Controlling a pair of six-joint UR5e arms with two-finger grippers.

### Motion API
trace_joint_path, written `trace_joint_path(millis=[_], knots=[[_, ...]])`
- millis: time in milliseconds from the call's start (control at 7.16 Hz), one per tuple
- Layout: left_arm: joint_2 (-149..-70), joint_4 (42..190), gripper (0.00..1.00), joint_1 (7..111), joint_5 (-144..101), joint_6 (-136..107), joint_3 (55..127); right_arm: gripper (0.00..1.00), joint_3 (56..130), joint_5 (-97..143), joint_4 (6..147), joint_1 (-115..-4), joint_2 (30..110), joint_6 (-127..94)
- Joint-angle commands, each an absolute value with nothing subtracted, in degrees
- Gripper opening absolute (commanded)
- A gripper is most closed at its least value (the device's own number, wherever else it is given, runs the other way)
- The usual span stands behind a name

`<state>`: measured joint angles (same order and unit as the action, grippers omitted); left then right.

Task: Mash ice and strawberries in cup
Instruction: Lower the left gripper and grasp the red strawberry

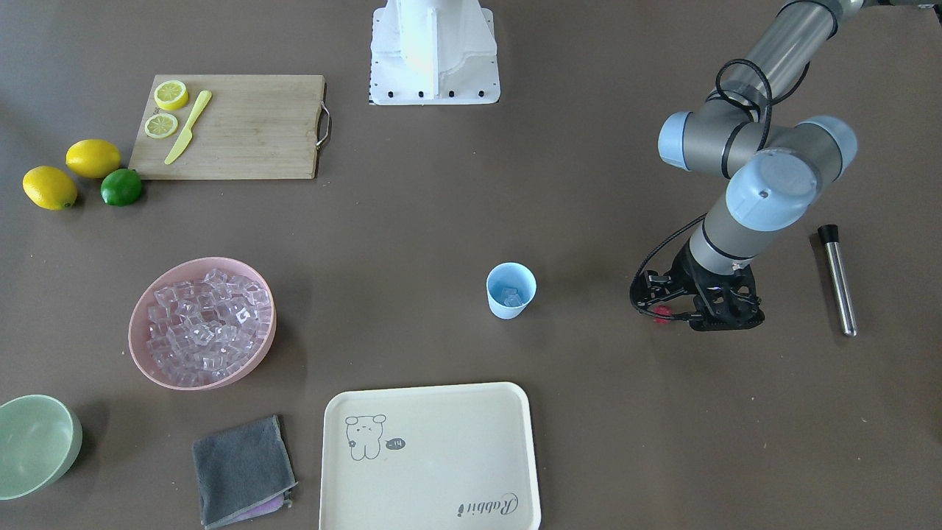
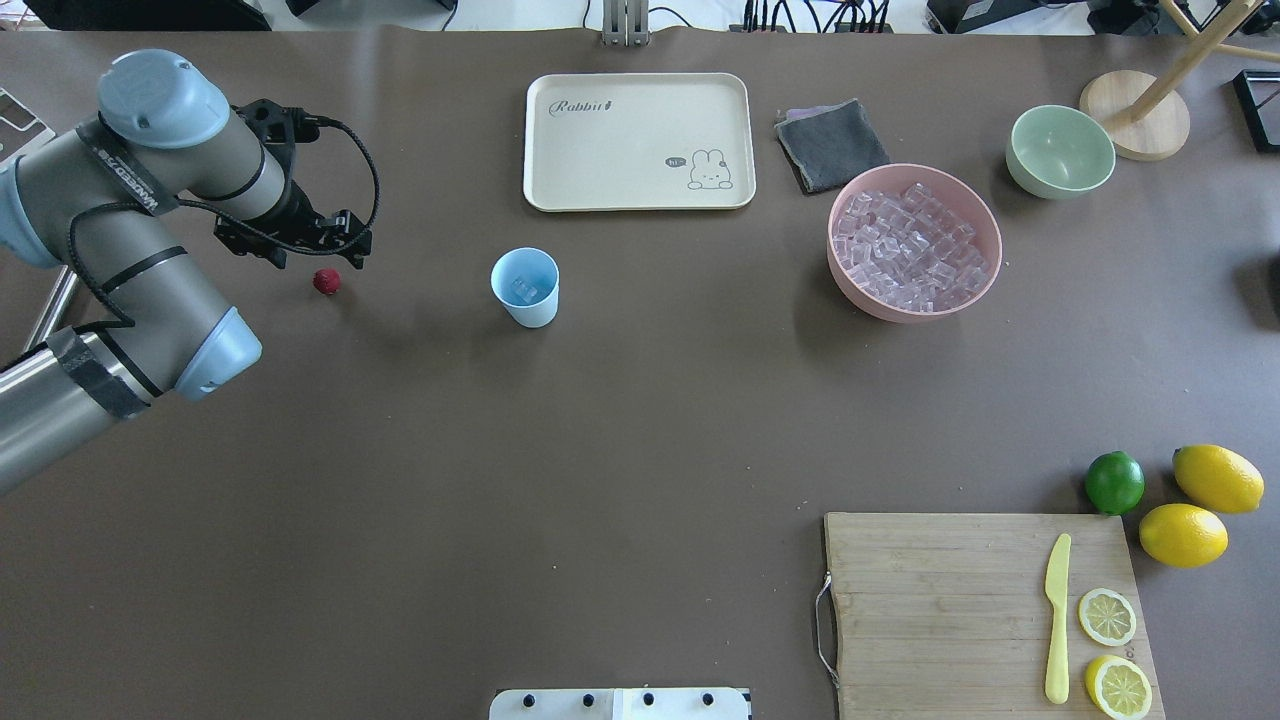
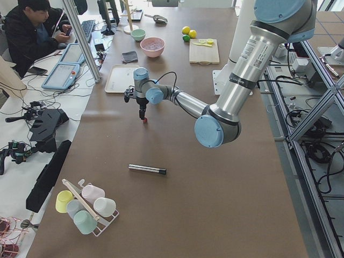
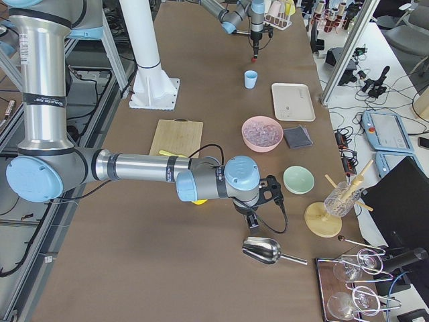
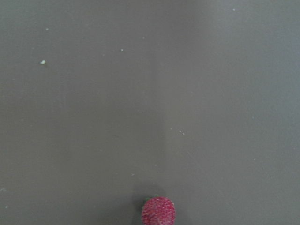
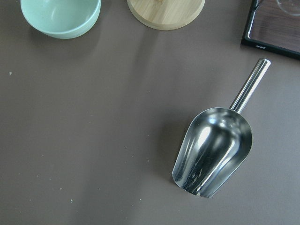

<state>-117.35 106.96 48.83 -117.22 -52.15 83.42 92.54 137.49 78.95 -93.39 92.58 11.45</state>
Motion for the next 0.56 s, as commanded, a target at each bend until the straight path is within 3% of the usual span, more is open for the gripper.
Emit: trace_joint_path(millis=[0, 419], knots=[[-117.16, 109.25, 0.93, 47.11, -115.4, -52.3, 82.36, 1.0, 92.72, 137.46, 78.84, -93.43, 94.03, 11.78], [-116.2, 109.16, 0.91, 46.76, -115.31, -52.38, 82.26, 1.0, 95.97, 137.63, 78.84, -93.95, 97.55, 11.78]])
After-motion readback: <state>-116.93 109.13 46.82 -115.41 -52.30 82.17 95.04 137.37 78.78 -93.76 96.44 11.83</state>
